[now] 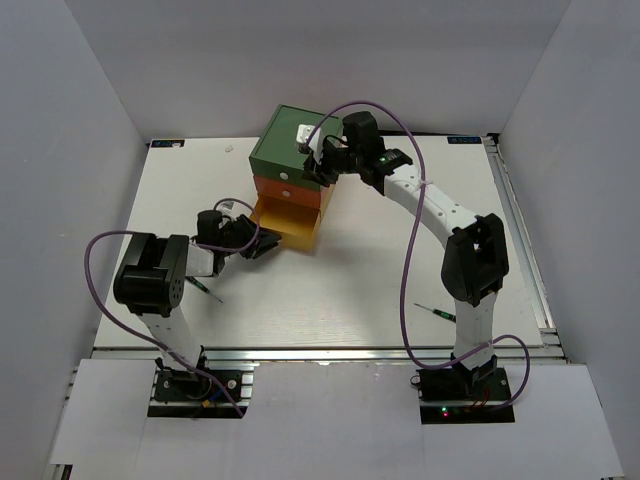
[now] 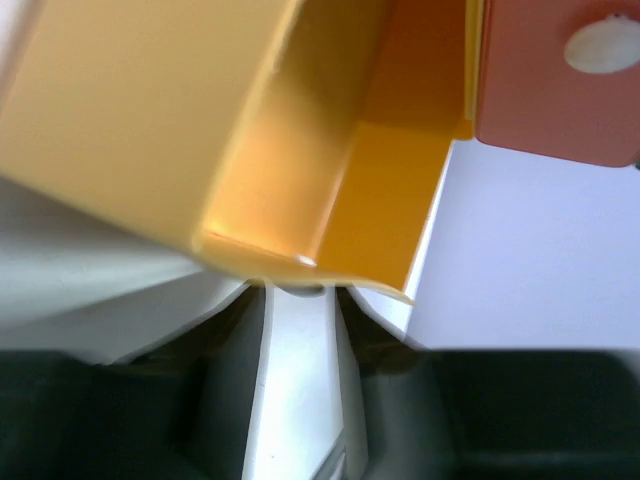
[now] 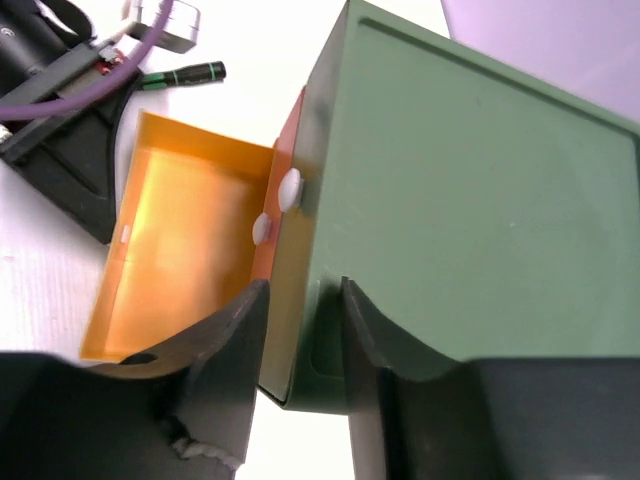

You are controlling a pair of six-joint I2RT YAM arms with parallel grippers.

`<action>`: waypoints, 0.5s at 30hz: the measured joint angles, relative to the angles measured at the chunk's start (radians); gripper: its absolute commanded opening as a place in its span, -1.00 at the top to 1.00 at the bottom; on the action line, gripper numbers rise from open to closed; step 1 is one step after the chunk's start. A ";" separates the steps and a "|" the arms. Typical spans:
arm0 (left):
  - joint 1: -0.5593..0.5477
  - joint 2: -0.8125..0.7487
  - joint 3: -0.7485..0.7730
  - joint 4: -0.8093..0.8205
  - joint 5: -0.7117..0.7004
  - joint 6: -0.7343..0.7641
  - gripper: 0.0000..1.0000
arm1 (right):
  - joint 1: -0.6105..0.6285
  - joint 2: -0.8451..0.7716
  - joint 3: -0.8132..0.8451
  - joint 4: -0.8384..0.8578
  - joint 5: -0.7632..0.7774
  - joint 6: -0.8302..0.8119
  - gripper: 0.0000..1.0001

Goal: Sort the tools into containers

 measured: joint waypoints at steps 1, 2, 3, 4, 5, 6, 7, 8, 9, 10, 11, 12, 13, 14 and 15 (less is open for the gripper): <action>0.000 -0.008 -0.006 -0.003 0.000 0.006 -0.03 | 0.000 0.000 0.000 -0.001 0.002 0.004 -0.01; 0.001 -0.018 -0.011 -0.006 0.002 0.004 -0.11 | -0.001 0.000 0.000 -0.002 0.003 0.008 -0.14; 0.001 -0.024 -0.013 -0.008 0.003 0.006 -0.19 | -0.002 0.000 0.000 -0.005 0.005 0.013 -0.19; 0.001 -0.030 -0.013 -0.009 0.004 0.006 -0.39 | -0.003 0.000 0.000 -0.008 0.008 0.016 -0.24; 0.000 -0.037 -0.013 -0.011 0.003 0.006 -0.44 | -0.004 0.000 0.000 -0.010 0.010 0.016 -0.32; 0.001 -0.045 -0.013 -0.014 0.003 0.008 -0.49 | -0.005 0.000 0.000 -0.011 0.013 0.019 -0.35; 0.000 -0.055 -0.013 -0.018 0.002 0.009 -0.56 | -0.006 0.000 0.000 -0.012 0.017 0.021 -0.38; 0.000 -0.067 -0.013 -0.022 0.001 0.011 -0.58 | -0.007 0.000 0.000 -0.012 0.020 0.022 -0.43; 0.000 -0.082 -0.013 -0.027 0.000 0.012 -0.59 | -0.008 0.000 0.000 -0.012 0.021 0.023 -0.45; 0.001 -0.095 -0.013 -0.031 -0.002 0.014 -0.61 | -0.010 -0.001 0.000 -0.012 0.024 0.028 -0.46; 0.001 -0.111 -0.013 -0.036 -0.002 0.016 -0.61 | -0.011 -0.002 0.000 -0.013 0.025 0.032 -0.48; 0.001 -0.129 -0.013 -0.041 -0.003 0.019 -0.61 | -0.011 -0.005 0.000 -0.014 0.026 0.037 -0.48; 0.001 -0.141 -0.013 -0.045 -0.004 0.021 -0.61 | -0.013 -0.009 0.000 -0.016 0.027 0.040 -0.49; 0.001 -0.163 -0.013 -0.052 -0.005 0.025 -0.62 | -0.013 -0.016 0.000 -0.016 0.028 0.043 -0.50; 0.003 -0.181 -0.013 -0.060 -0.008 0.031 -0.62 | -0.013 -0.024 0.000 -0.017 0.029 0.045 -0.51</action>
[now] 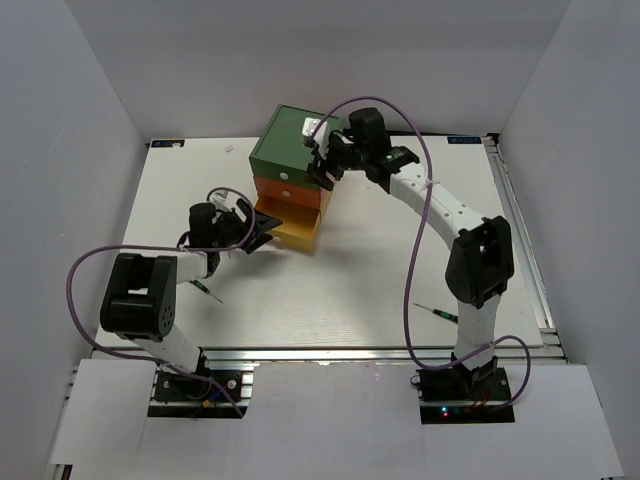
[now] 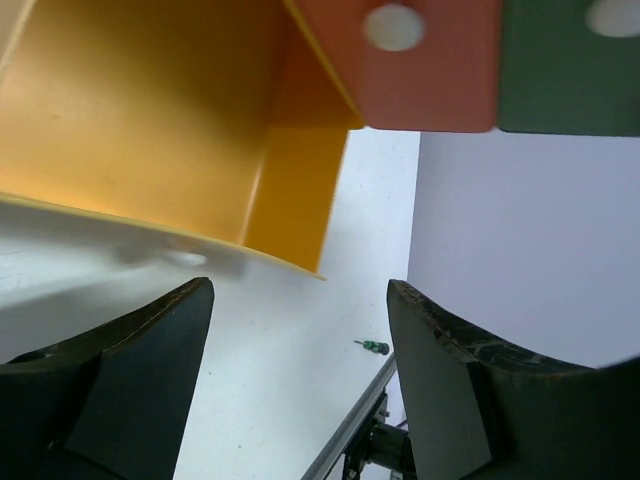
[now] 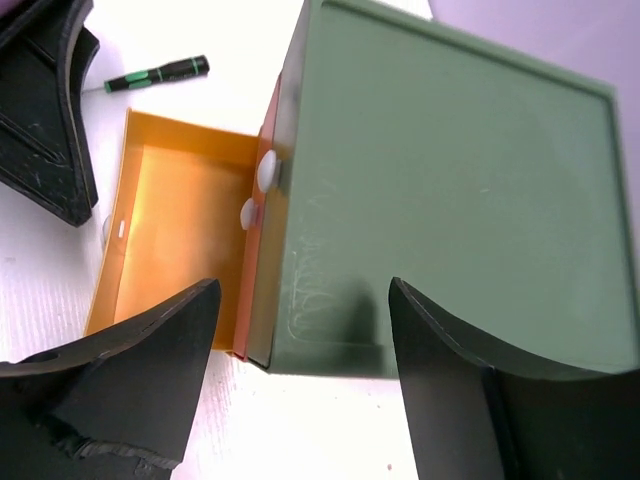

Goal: Sort the tools into containers

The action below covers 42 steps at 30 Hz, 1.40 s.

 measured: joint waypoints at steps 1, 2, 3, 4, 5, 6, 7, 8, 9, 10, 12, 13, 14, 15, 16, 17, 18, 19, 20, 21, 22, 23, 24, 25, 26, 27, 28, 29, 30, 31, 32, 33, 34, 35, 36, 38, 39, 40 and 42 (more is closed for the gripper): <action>0.002 -0.018 0.000 -0.010 -0.002 0.005 -0.62 | 0.000 -0.009 0.000 -0.001 0.001 0.002 -0.52; 0.004 -0.039 0.000 -0.021 -0.004 0.012 -0.61 | 0.000 -0.022 0.000 -0.002 0.002 0.003 -0.55; 0.005 -0.059 -0.001 -0.034 -0.008 0.019 -0.62 | 0.000 -0.038 0.000 -0.004 0.003 0.004 -0.57; 0.006 -0.086 -0.003 -0.053 -0.013 0.029 -0.61 | 0.000 -0.054 -0.001 -0.007 0.004 0.003 -0.59; 0.009 -0.118 -0.005 -0.076 -0.022 0.040 -0.63 | 0.000 -0.075 -0.004 -0.009 0.006 -0.002 -0.64; 0.011 -0.150 -0.007 -0.102 -0.031 0.058 -0.63 | 0.000 -0.099 -0.010 -0.014 0.009 -0.010 -0.67; 0.011 -0.183 -0.008 -0.127 -0.038 0.073 -0.65 | 0.000 -0.126 -0.019 -0.022 0.010 -0.021 -0.70; 0.011 -0.219 -0.010 -0.159 -0.052 0.090 -0.65 | -0.001 -0.153 -0.032 -0.029 0.011 -0.036 -0.74; 0.011 -0.259 -0.010 -0.201 -0.072 0.108 -0.67 | -0.003 -0.187 -0.051 -0.036 0.010 -0.055 -0.73; 0.012 -0.301 -0.010 -0.240 -0.090 0.130 -0.68 | -0.005 -0.220 -0.071 -0.054 0.005 -0.078 -0.74; 0.012 -0.386 -0.010 -0.319 -0.134 0.176 -0.74 | -0.010 -0.290 -0.119 -0.096 -0.007 -0.133 -0.73; 0.012 -0.428 -0.010 -0.356 -0.154 0.197 -0.74 | -0.014 -0.325 -0.146 -0.128 -0.014 -0.161 -0.72; 0.012 -0.473 -0.011 -0.396 -0.177 0.216 -0.76 | -0.019 -0.355 -0.171 -0.157 -0.019 -0.187 -0.72; 0.012 -0.519 -0.011 -0.434 -0.203 0.236 -0.76 | -0.024 -0.386 -0.206 -0.185 -0.024 -0.215 -0.72; 0.012 -0.562 -0.011 -0.468 -0.225 0.251 -0.78 | -0.033 -0.420 -0.249 -0.213 -0.030 -0.244 -0.71; 0.012 -0.601 -0.014 -0.497 -0.244 0.262 -0.78 | -0.041 -0.451 -0.295 -0.249 -0.032 -0.274 -0.70; 0.012 -0.645 -0.021 -0.528 -0.268 0.273 -0.79 | -0.051 -0.475 -0.342 -0.288 -0.031 -0.302 -0.68; 0.012 -0.684 -0.030 -0.555 -0.285 0.281 -0.79 | -0.060 -0.493 -0.386 -0.333 -0.028 -0.326 -0.63; 0.012 -0.720 -0.039 -0.579 -0.303 0.285 -0.79 | -0.072 -0.503 -0.424 -0.370 -0.024 -0.351 -0.60; 0.012 -0.758 -0.053 -0.605 -0.320 0.289 -0.79 | -0.087 -0.510 -0.472 -0.414 -0.011 -0.377 -0.59; 0.012 -0.790 -0.065 -0.630 -0.333 0.291 -0.79 | -0.104 -0.512 -0.517 -0.447 0.002 -0.395 -0.57; 0.012 -0.818 -0.076 -0.657 -0.348 0.292 -0.80 | -0.121 -0.513 -0.564 -0.481 0.021 -0.410 -0.57; 0.012 -0.839 -0.085 -0.678 -0.358 0.293 -0.80 | -0.144 -0.515 -0.620 -0.509 0.052 -0.427 -0.58; 0.012 -0.861 -0.096 -0.703 -0.370 0.294 -0.80 | -0.165 -0.517 -0.672 -0.529 0.078 -0.437 -0.58; 0.012 -0.879 -0.103 -0.724 -0.380 0.295 -0.81 | -0.189 -0.526 -0.731 -0.544 0.112 -0.448 -0.58; 0.012 -0.895 -0.111 -0.742 -0.388 0.296 -0.81 | -0.210 -0.535 -0.785 -0.565 0.148 -0.455 -0.59; 0.012 -0.908 -0.119 -0.759 -0.399 0.296 -0.81 | -0.233 -0.546 -0.834 -0.583 0.183 -0.458 -0.62; 0.012 -0.919 -0.124 -0.773 -0.404 0.296 -0.82 | -0.248 -0.558 -0.873 -0.593 0.211 -0.458 -0.62; 0.012 -0.926 -0.130 -0.781 -0.410 0.296 -0.82 | -0.261 -0.570 -0.906 -0.609 0.242 -0.457 -0.62; 0.012 -0.931 -0.134 -0.791 -0.417 0.296 -0.82 | -0.270 -0.580 -0.934 -0.617 0.267 -0.454 -0.61; 0.012 -0.932 -0.136 -0.801 -0.423 0.295 -0.82 | -0.275 -0.589 -0.958 -0.619 0.294 -0.451 -0.61; 0.012 -0.932 -0.137 -0.806 -0.426 0.295 -0.82 | -0.277 -0.592 -0.977 -0.620 0.316 -0.447 -0.60; 0.012 -0.930 -0.138 -0.809 -0.428 0.295 -0.82 | -0.278 -0.592 -0.995 -0.618 0.339 -0.441 -0.60; 0.012 -0.930 -0.140 -0.810 -0.429 0.295 -0.82 | -0.278 -0.592 -1.012 -0.610 0.359 -0.434 -0.60; 0.012 -0.929 -0.141 -0.811 -0.429 0.295 -0.82 | -0.279 -0.592 -1.027 -0.605 0.375 -0.428 -0.59; 0.012 -0.928 -0.142 -0.813 -0.429 0.295 -0.82 | -0.279 -0.588 -1.047 -0.602 0.403 -0.422 -0.56; 0.012 -0.928 -0.143 -0.813 -0.429 0.295 -0.82 | -0.280 -0.582 -1.051 -0.600 0.414 -0.419 -0.52; 0.012 -0.928 -0.145 -0.814 -0.430 0.295 -0.82 | -0.280 -0.572 -1.052 -0.599 0.423 -0.414 -0.50; 0.012 -0.928 -0.148 -0.818 -0.432 0.295 -0.82 | -0.280 -0.552 -1.056 -0.583 0.441 -0.401 -0.42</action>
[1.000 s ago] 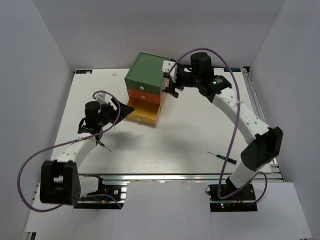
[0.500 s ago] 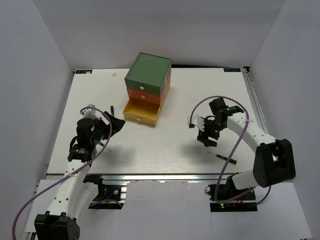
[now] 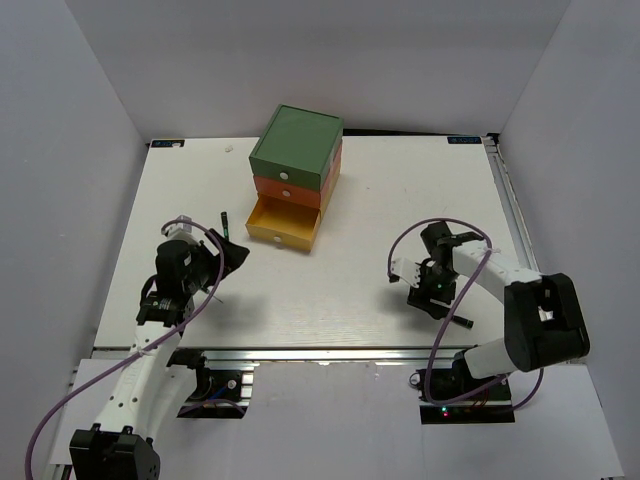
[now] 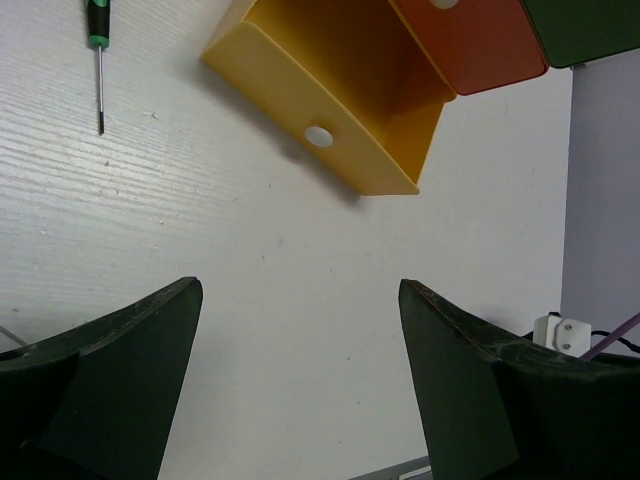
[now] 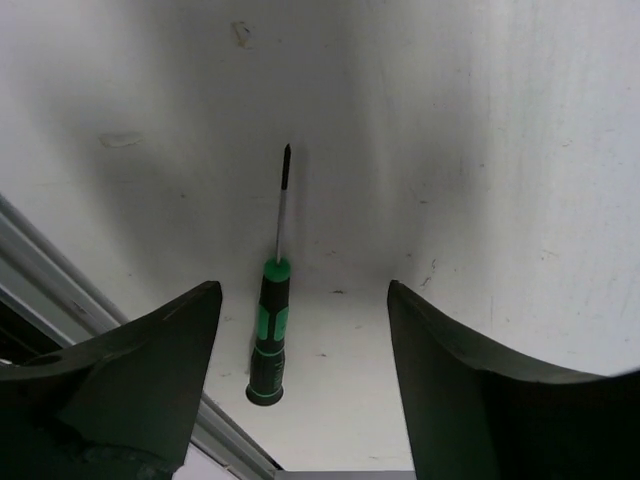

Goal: Sort the tools into containers

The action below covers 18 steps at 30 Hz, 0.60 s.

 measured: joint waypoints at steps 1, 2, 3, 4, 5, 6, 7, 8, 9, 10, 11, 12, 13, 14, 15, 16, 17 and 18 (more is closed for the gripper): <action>0.000 0.000 0.000 -0.003 -0.003 0.000 -0.82 | 0.000 0.011 -0.003 0.009 0.006 0.004 -0.39; 0.000 0.000 -0.001 -0.004 -0.005 0.000 -0.82 | -0.001 0.023 -0.009 0.020 0.015 0.010 -0.36; 0.000 0.000 -0.001 -0.004 -0.008 0.000 -0.82 | -0.001 0.035 -0.014 0.032 0.028 0.013 -0.30; 0.000 0.000 -0.001 -0.004 -0.010 0.000 -0.82 | -0.001 0.040 -0.012 0.042 0.034 0.024 -0.27; 0.000 0.000 -0.001 -0.005 -0.014 0.000 -0.82 | -0.001 0.042 -0.012 0.047 0.039 0.029 -0.22; 0.000 -0.002 -0.001 -0.005 -0.016 0.000 -0.82 | -0.001 0.045 -0.012 0.055 0.045 0.037 -0.19; 0.000 -0.002 -0.001 -0.006 -0.019 0.000 -0.82 | -0.001 0.047 -0.012 0.061 0.050 0.045 -0.16; 0.000 -0.002 -0.001 -0.007 -0.021 0.000 -0.82 | -0.001 0.050 -0.011 0.065 0.055 0.053 -0.13; 0.000 -0.003 -0.001 -0.008 -0.023 0.000 -0.82 | -0.001 0.050 -0.011 0.070 0.060 0.059 -0.05; 0.000 -0.003 -0.001 -0.011 -0.026 0.000 -0.82 | -0.001 0.050 -0.013 0.079 0.066 0.063 -0.01; 0.000 -0.004 -0.001 -0.012 -0.029 -0.001 -0.82 | -0.001 0.050 -0.014 0.088 0.072 0.071 0.05; 0.000 -0.004 -0.001 -0.012 -0.032 -0.001 -0.82 | -0.001 0.049 -0.017 0.095 0.078 0.077 0.18; 0.000 -0.005 -0.001 -0.012 -0.035 -0.002 -0.82 | -0.001 0.047 -0.021 0.105 0.082 0.082 0.26; 0.000 -0.005 -0.001 -0.012 -0.038 -0.002 -0.82 | -0.001 0.041 -0.028 0.115 0.087 0.089 0.32; 0.000 -0.005 -0.001 -0.013 -0.041 -0.003 -0.82 | -0.001 0.035 -0.035 0.122 0.092 0.095 0.47; 0.000 -0.005 -0.001 -0.013 -0.042 -0.003 -0.82 | -0.001 0.032 -0.041 0.128 0.095 0.101 0.52; 0.000 -0.005 -0.001 -0.015 -0.045 -0.003 -0.82 | -0.001 0.028 -0.047 0.133 0.099 0.109 0.58; 0.000 -0.005 -0.001 -0.017 -0.046 -0.003 -0.82 | -0.001 0.026 -0.048 0.138 0.102 0.113 0.70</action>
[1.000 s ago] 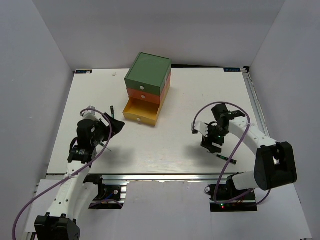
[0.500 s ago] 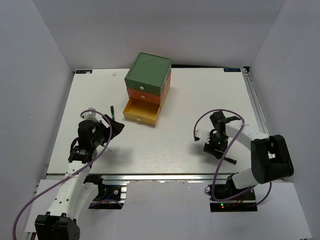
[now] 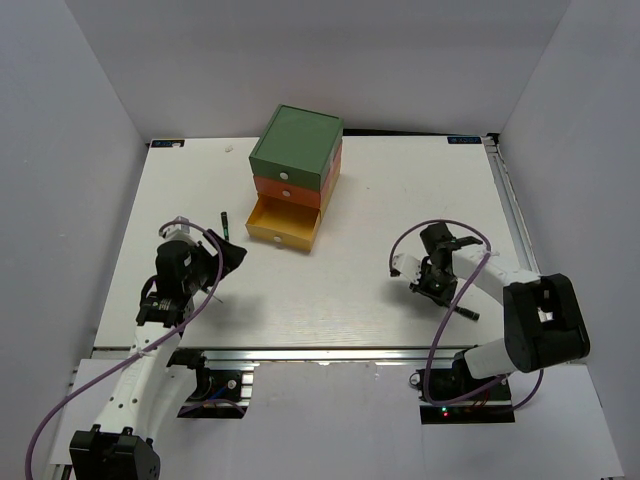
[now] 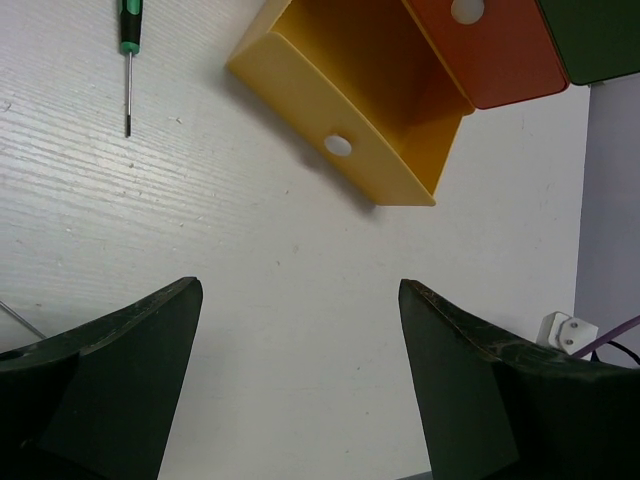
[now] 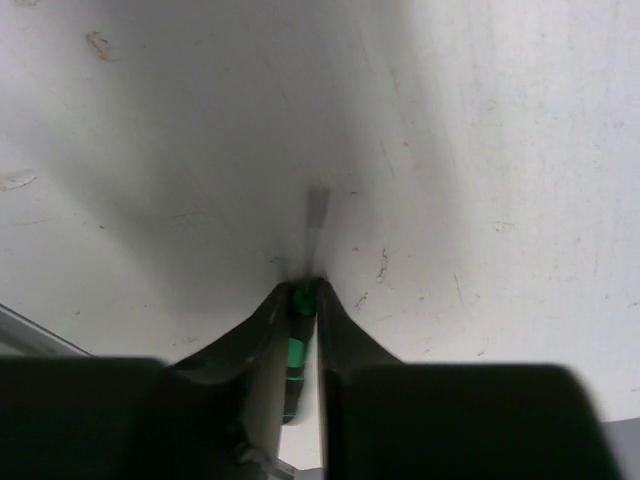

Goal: Sort the tools into containers

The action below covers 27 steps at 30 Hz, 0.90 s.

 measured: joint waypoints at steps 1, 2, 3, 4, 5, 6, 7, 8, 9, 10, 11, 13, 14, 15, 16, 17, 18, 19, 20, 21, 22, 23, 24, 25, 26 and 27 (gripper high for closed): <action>0.000 0.000 0.000 -0.003 -0.002 0.000 -0.82 | 0.000 -0.002 -0.002 0.004 0.003 0.006 0.75; 0.000 0.000 0.000 -0.005 -0.003 0.000 -0.82 | 0.000 -0.001 0.000 0.007 0.005 0.015 0.80; 0.000 0.000 0.000 -0.008 -0.003 0.000 -0.82 | -0.001 0.002 0.005 0.005 0.005 0.021 0.91; 0.000 0.000 0.000 -0.011 -0.005 0.000 -0.82 | -0.001 0.006 0.013 -0.001 0.003 0.025 0.94; 0.000 0.000 0.000 -0.014 -0.006 0.000 -0.82 | -0.002 0.018 0.026 -0.011 0.000 0.030 0.97; 0.000 0.000 0.000 -0.018 -0.008 -0.001 -0.82 | -0.005 0.031 0.039 -0.022 -0.005 0.035 1.00; 0.000 0.000 0.000 -0.019 -0.011 -0.003 -0.82 | -0.007 0.043 0.051 -0.037 -0.016 0.038 1.00; 0.000 0.000 0.000 -0.021 -0.014 -0.003 -0.82 | -0.012 0.060 0.068 -0.046 -0.023 0.040 1.00; 0.000 0.000 0.001 -0.025 -0.019 -0.005 -0.82 | -0.016 0.072 0.085 -0.060 -0.038 0.040 1.00; 0.000 0.000 0.002 -0.027 -0.023 -0.008 -0.82 | -0.019 0.089 0.108 -0.064 -0.067 0.040 1.00; 0.000 0.000 0.003 -0.032 -0.029 -0.010 -0.82 | -0.019 0.103 0.133 -0.064 -0.100 0.040 1.00; 0.000 0.000 0.005 -0.043 -0.038 -0.013 -0.82 | -0.016 0.132 0.217 -0.076 -0.169 0.040 1.00; 0.000 0.000 0.005 -0.047 -0.045 -0.016 -0.82 | -0.010 0.143 0.264 -0.079 -0.204 0.040 1.00; 0.000 0.000 0.005 -0.052 -0.049 -0.019 -0.82 | -0.002 0.154 0.322 -0.080 -0.239 0.041 1.00; 0.000 -0.002 0.005 -0.059 -0.054 -0.021 -0.82 | 0.008 0.168 0.385 -0.087 -0.274 0.043 1.00; 0.000 -0.003 0.005 -0.065 -0.057 -0.024 -0.82 | 0.024 0.179 0.438 -0.085 -0.302 0.045 1.00; 0.000 -0.005 0.005 -0.071 -0.062 -0.027 -0.82 | 0.045 0.191 0.493 -0.083 -0.333 0.049 1.00; 0.000 -0.006 0.006 -0.076 -0.066 -0.029 -0.82 | 0.069 0.200 0.536 -0.080 -0.361 0.053 1.00; 0.000 -0.008 0.008 -0.080 -0.072 -0.031 -0.82 | 0.103 0.211 0.582 -0.085 -0.391 0.060 1.00; 0.000 -0.008 0.011 -0.086 -0.078 -0.032 -0.82 | 0.138 0.221 0.621 -0.085 -0.417 0.066 1.00; 0.000 -0.008 0.015 -0.092 -0.082 -0.035 -0.82 | 0.178 0.234 0.663 -0.090 -0.446 0.073 1.00; 0.000 -0.008 0.021 -0.100 -0.090 -0.037 -0.83 | 0.216 0.248 0.703 -0.096 -0.469 0.080 1.00; 0.000 -0.008 0.028 -0.107 -0.101 -0.039 -0.83 | 0.258 0.267 0.748 -0.097 -0.491 0.090 1.00; 0.000 -0.008 0.035 -0.117 -0.109 -0.043 -0.83 | 0.296 0.287 0.797 -0.103 -0.510 0.100 1.00; 0.000 -0.006 0.042 -0.126 -0.121 -0.047 -0.83 | 0.331 0.310 0.849 -0.106 -0.524 0.113 1.00; 0.000 -0.004 0.048 -0.134 -0.134 -0.052 -0.83 | 0.365 0.338 0.909 -0.099 -0.537 0.127 1.00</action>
